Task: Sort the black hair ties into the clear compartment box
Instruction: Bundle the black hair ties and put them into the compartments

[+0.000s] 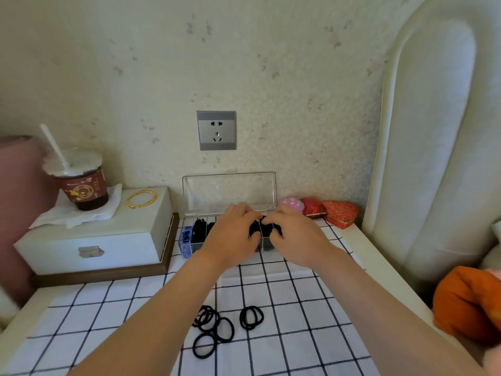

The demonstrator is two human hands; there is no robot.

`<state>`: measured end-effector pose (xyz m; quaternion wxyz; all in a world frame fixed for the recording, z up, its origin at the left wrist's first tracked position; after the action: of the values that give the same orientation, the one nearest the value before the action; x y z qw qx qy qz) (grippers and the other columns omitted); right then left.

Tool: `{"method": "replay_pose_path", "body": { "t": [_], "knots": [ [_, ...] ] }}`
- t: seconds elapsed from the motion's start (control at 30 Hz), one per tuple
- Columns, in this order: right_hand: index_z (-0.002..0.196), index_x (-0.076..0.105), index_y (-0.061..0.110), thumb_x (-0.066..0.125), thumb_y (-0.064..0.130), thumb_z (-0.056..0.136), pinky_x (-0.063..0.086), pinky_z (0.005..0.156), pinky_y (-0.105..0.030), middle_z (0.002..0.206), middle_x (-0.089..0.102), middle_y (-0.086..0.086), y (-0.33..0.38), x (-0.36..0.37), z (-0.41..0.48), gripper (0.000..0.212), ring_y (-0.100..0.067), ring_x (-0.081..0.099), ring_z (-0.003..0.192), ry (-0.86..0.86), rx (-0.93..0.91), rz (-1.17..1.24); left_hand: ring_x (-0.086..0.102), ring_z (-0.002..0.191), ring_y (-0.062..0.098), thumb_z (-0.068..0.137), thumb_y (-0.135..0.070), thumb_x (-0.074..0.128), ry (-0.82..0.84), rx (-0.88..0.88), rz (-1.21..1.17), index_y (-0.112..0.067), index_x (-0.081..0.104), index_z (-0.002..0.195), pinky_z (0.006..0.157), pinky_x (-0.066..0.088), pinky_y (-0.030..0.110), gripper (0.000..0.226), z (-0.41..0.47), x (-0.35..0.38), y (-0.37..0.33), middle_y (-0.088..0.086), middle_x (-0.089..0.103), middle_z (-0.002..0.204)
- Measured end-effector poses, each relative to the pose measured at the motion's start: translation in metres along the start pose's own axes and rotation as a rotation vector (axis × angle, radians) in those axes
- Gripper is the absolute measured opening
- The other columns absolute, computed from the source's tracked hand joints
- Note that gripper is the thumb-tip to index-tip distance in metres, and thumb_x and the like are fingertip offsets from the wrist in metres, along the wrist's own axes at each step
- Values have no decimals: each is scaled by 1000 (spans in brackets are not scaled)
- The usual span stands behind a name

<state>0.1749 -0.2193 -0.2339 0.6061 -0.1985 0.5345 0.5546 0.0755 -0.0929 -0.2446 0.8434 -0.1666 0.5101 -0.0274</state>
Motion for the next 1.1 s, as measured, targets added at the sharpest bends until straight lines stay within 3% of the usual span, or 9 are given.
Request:
{"method": "replay_pose_path", "body": {
  "t": [0.1, 0.17, 0.3, 0.47, 0.6, 0.7, 0.83, 0.97, 1.1],
  "knots": [
    [112, 73, 23, 53, 12, 91, 42, 66, -19, 99, 68, 9, 20, -2, -11, 31, 1, 51, 71, 84, -33, 45, 47, 102, 16, 90, -19, 59, -67, 11, 16, -20, 64, 118, 85, 44, 32, 29, -25, -18, -5, -3, 55, 107],
    [108, 74, 26, 54, 12, 92, 41, 65, -13, 90, 67, 15, 29, 4, -20, 30, 4, 54, 68, 179, -27, 89, 47, 98, 14, 91, -20, 58, -26, -6, 17, -22, 63, 113, 82, 46, 32, 23, -46, -25, -6, -5, 54, 101],
    [109, 74, 31, 59, 17, 89, 53, 86, -26, 100, 70, 12, 46, 20, -37, 29, -6, 64, 91, 406, 32, 90, 47, 102, 8, 93, -27, 56, 192, -88, -5, -28, 60, 116, 87, 47, 31, 24, -90, -29, -4, -11, 51, 104],
    [106, 76, 32, 66, 16, 83, 55, 89, -29, 102, 70, 13, 64, 31, -52, 31, -8, 64, 95, 610, 90, 29, 47, 108, 7, 91, -24, 55, 378, -201, 12, -33, 56, 123, 92, 45, 27, 34, -127, -39, 6, -12, 50, 112],
    [96, 80, 29, 74, 21, 80, 57, 82, -30, 95, 72, 14, 72, 36, -57, 18, -7, 66, 90, 570, 72, -41, 49, 97, 8, 92, -18, 55, 408, -288, -34, -37, 57, 125, 89, 45, 25, 38, -138, -47, 20, -11, 51, 109],
    [84, 80, 24, 75, 25, 80, 55, 74, -28, 89, 72, 12, 76, 37, -57, 7, -8, 66, 84, 557, 45, -71, 49, 92, 7, 95, -26, 59, 452, -303, -12, -38, 62, 126, 88, 44, 22, 34, -140, -45, 28, -10, 53, 107],
    [82, 76, 19, 64, 18, 84, 58, 73, -30, 89, 72, 8, 81, 37, -57, 12, -13, 67, 83, 585, 29, -63, 49, 81, 1, 93, -29, 64, 423, -286, -9, -33, 72, 118, 78, 40, 17, 27, -135, -42, 27, -10, 67, 112],
    [93, 72, 18, 63, 14, 89, 51, 57, -20, 84, 71, 5, 78, 38, -51, 11, -14, 71, 70, 558, 105, 130, 55, 82, 3, 91, -29, 65, 427, -251, 7, -33, 75, 110, 76, 44, 19, 22, -133, -39, 21, -13, 69, 106],
    [125, 66, 19, 64, 13, 94, 55, 55, -23, 96, 63, 5, 75, 33, -50, 31, -5, 64, 55, 547, 211, 325, 62, 97, 7, 94, -24, 61, 425, -278, -7, -28, 75, 113, 89, 50, 24, 24, -133, -42, 24, -11, 71, 111]
  ]
}}
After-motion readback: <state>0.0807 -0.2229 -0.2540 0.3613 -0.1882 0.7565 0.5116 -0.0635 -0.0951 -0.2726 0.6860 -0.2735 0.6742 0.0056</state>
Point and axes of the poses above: each hand's wrist, its own z-axis towards the middle knuckle, its own x-axis out of the palm, y = z × x, the point moved 3 cm from there along z, towards the middle knuckle
